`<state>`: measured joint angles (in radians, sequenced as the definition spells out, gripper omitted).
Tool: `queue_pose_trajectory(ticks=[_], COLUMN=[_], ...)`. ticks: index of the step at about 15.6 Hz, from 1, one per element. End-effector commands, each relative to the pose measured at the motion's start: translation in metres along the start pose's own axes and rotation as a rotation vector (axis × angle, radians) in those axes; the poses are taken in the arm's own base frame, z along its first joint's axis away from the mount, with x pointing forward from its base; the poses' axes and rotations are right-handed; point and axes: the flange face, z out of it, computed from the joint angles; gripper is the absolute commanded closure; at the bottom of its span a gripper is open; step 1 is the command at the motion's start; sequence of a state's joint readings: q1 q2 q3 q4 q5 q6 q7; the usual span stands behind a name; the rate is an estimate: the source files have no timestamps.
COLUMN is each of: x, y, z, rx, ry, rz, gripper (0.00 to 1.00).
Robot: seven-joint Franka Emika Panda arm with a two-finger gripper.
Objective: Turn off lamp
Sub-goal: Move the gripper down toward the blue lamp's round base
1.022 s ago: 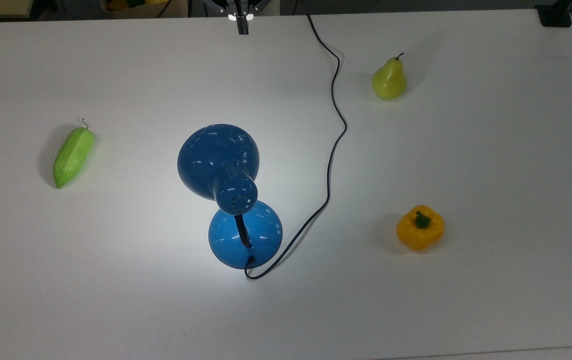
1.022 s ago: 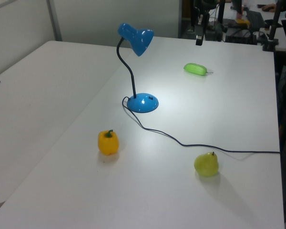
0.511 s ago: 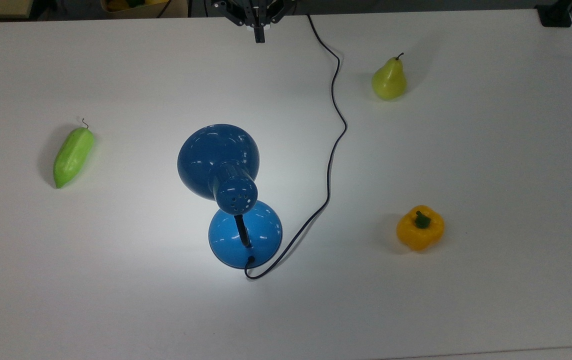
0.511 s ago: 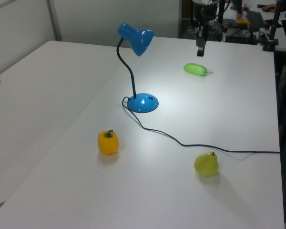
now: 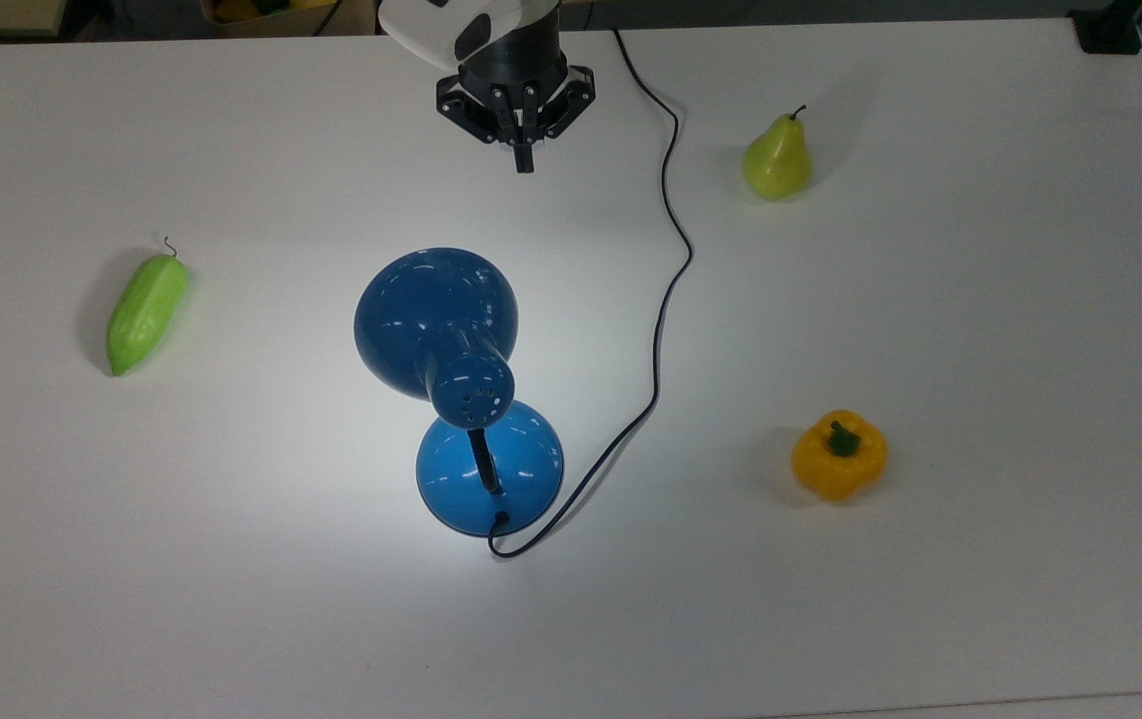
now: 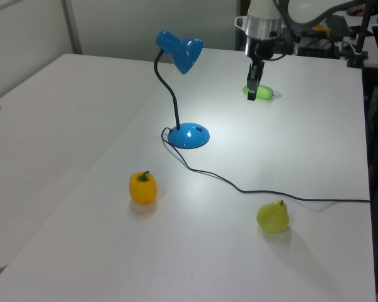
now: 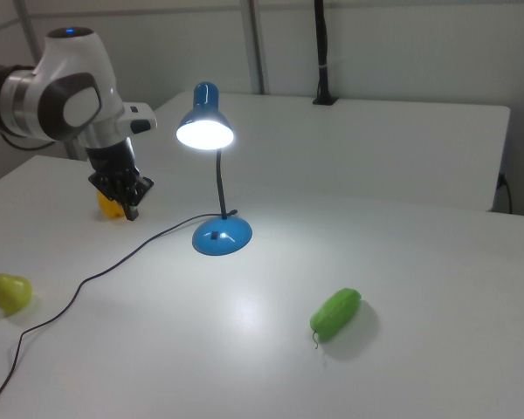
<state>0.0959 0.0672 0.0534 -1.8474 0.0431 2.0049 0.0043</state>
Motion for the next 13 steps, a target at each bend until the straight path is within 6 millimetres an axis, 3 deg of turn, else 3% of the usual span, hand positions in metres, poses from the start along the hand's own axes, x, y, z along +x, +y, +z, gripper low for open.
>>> queue_pose_trajectory(ticks=[1,13], x=[0.005,0.045], y=[0.004,0.02], z=[0.026,0.09], rx=[-0.016,-0.028], ry=[0.061,0.29], rz=[-0.028,-0.029], gripper=[1.0,1.0])
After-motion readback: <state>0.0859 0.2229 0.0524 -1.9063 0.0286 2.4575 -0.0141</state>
